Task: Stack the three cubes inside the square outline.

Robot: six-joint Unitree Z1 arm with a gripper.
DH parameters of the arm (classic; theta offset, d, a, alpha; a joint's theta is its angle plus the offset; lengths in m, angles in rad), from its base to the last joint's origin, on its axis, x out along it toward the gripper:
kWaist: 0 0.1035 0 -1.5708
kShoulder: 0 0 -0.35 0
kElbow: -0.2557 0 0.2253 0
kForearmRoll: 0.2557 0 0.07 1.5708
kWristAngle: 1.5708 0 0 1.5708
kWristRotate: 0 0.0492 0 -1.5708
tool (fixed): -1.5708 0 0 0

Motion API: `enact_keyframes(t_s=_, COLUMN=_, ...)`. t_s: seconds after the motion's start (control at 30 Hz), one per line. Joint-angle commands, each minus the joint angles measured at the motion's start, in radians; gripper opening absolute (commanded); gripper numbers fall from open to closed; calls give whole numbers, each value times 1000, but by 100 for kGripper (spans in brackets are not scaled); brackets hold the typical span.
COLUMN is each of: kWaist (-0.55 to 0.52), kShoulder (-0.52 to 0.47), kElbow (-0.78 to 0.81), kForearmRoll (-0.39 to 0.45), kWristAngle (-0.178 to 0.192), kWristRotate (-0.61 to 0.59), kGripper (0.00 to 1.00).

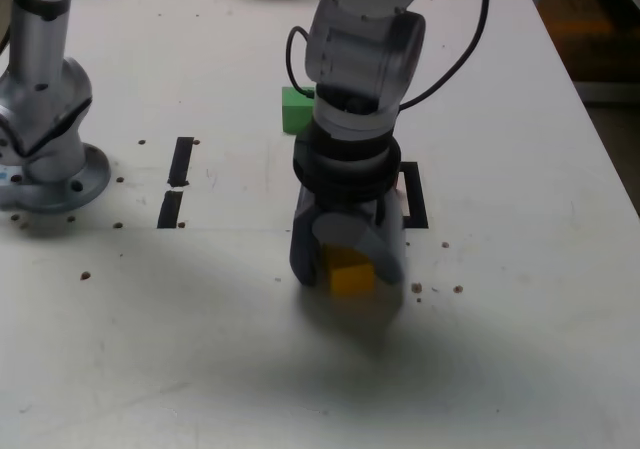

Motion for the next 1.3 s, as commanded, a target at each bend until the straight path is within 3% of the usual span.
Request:
enact_keyframes(t_s=0.0, kWaist=-3, kShoulder=4, kElbow=-4, kForearmRoll=-9, kWristAngle=11, kWristRotate=-7, kGripper=17)
enact_keyframes(t_s=0.2, kWaist=-3, kShoulder=-15, kElbow=-8, kForearmRoll=34, kWristAngle=20, kWristRotate=-9, kGripper=12)
enact_keyframes(t_s=0.37, kWaist=-3, kShoulder=-70, kElbow=-40, kForearmRoll=184, kWristAngle=41, kWristRotate=-20, kGripper=12)
enact_keyframes(t_s=0.6, kWaist=-3, kShoulder=-172, kElbow=-154, kForearmRoll=427, kWristAngle=104, kWristRotate=-20, kGripper=12)
enact_keyframes(t_s=0.8, kWaist=9, kShoulder=-222, kElbow=-239, kForearmRoll=528, kWristAngle=169, kWristRotate=60, kGripper=12)
enact_keyframes(t_s=1.0, kWaist=46, kShoulder=-214, kElbow=-287, kForearmRoll=515, kWristAngle=202, kWristRotate=195, kGripper=12)
enact_keyframes(t_s=1.27, kWaist=118, kShoulder=-177, kElbow=-271, kForearmRoll=401, kWristAngle=181, kWristRotate=377, kGripper=15)
